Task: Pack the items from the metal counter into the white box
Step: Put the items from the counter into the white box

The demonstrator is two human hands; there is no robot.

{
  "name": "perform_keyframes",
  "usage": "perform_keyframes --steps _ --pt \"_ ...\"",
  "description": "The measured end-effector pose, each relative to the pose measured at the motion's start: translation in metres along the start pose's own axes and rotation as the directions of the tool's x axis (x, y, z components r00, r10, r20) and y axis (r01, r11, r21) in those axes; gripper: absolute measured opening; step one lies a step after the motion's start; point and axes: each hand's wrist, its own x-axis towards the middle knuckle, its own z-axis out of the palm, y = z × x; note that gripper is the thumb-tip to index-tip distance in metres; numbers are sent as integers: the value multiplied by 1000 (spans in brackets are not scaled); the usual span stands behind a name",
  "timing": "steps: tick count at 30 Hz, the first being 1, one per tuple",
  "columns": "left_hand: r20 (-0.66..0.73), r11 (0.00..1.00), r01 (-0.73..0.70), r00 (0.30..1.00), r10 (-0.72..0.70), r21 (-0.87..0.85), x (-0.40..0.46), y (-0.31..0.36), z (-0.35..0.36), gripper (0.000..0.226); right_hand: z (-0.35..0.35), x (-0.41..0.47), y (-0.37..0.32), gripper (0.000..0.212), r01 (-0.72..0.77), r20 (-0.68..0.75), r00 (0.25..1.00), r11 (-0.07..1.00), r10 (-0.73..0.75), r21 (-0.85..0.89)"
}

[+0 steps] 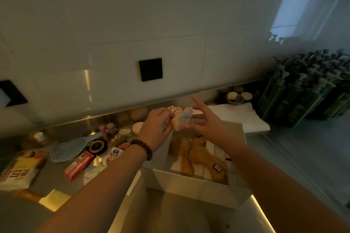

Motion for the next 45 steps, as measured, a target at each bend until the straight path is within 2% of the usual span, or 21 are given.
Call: perform_keyframes --steps 2,6,11,15,20,23,27,31,34,37,39,42,45 --pt "4 999 -30 1000 30 26 -2 5 0 20 3 -2 -6 81 16 9 1000 999 -16 -40" --pt "22 998 -55 998 55 17 -7 15 1 20 9 -6 -4 47 66 -27 997 980 -72 -189" --pt "61 998 -57 997 56 5 -12 13 2 27 6 -8 1 28 -1 -25 1000 977 -4 -213" --pt "39 993 15 999 -19 118 -19 -2 3 48 -4 -4 12 27 -76 -15 997 971 74 -226" --pt "178 957 193 956 -233 218 -31 -21 11 73 8 6 39 23 -192 42 978 966 202 -173" --pt "222 946 242 931 -288 214 -32 -24 13 77 24 17 52 26 -208 77 973 969 220 -132" --pt "266 937 269 908 -324 222 -33 -31 7 77 47 36 60 31 -177 54 980 967 190 -182" --pt "313 929 296 881 -355 222 -40 -38 7 78 61 45 71 40 -164 77 977 932 199 -324" --pt "304 940 285 893 -332 189 -41 -41 12 75 65 44 74 50 -71 94 986 864 136 -499" --pt "282 947 286 905 -318 147 -41 -43 17 75 67 35 75 64 78 30 996 721 -79 -689" --pt "256 950 287 916 -310 124 -42 -44 17 76 68 29 76 68 98 -26 983 637 -182 -764" --pt "227 950 293 923 -310 107 -43 -44 17 77 65 25 78 60 34 -74 988 664 -135 -747" --pt "214 944 315 920 -329 95 -44 -44 17 76 64 22 76 35 80 -25 991 740 -129 -668"
